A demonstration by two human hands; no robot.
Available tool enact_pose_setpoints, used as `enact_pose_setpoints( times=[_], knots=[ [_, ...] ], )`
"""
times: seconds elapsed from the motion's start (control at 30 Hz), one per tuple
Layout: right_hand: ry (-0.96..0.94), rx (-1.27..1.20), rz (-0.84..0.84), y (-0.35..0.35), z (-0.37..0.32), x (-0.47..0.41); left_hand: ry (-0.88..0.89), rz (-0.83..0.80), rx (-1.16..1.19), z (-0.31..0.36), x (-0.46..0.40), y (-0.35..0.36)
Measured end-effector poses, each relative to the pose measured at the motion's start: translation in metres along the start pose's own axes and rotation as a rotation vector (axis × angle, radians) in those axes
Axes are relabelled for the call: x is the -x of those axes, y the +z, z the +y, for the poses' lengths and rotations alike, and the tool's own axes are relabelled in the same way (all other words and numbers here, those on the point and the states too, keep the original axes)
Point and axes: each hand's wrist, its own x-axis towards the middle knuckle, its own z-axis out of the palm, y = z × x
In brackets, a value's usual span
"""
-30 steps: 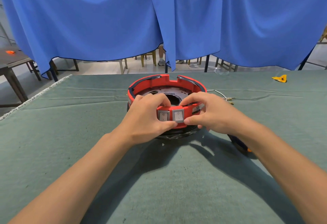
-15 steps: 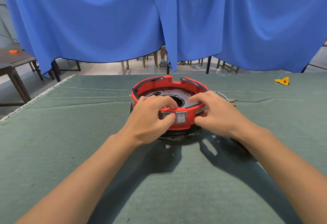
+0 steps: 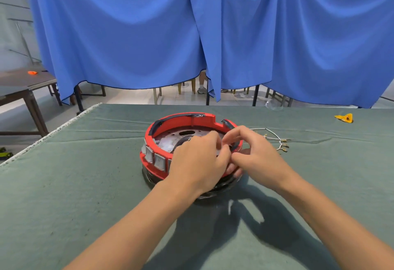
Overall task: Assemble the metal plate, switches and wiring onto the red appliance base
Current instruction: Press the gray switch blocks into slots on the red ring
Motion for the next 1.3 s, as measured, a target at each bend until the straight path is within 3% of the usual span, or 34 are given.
enact_pose_setpoints(
  times=[0.13, 0.3, 0.4, 0.57, 0.83, 1.0, 1.3],
  knots=[
    [0.002, 0.144, 0.242, -0.007, 0.012, -0.003, 0.094, -0.023, -0.283, -0.013, 0.002, -0.003],
    [0.038, 0.278, 0.372, -0.01, 0.021, -0.003, 0.081, -0.101, -0.414, -0.022, -0.008, -0.016],
    [0.107, 0.257, 0.354, -0.011, 0.03, -0.005, 0.034, -0.123, -0.468, -0.027, -0.011, -0.025],
    [0.218, 0.29, 0.301, -0.003, 0.047, -0.012, 0.026, -0.216, -0.142, -0.029, -0.012, -0.021],
    [0.182, 0.435, 0.261, 0.022, 0.071, -0.053, 0.071, -0.069, -0.12, -0.046, -0.018, -0.01],
    [0.335, 0.642, 0.298, 0.023, 0.092, -0.09, 0.07, 0.008, -0.063, -0.063, -0.021, -0.012],
    [0.4, 0.831, 0.302, 0.016, 0.1, -0.135, 0.105, -0.019, -0.01, -0.073, -0.028, -0.014]
  ],
)
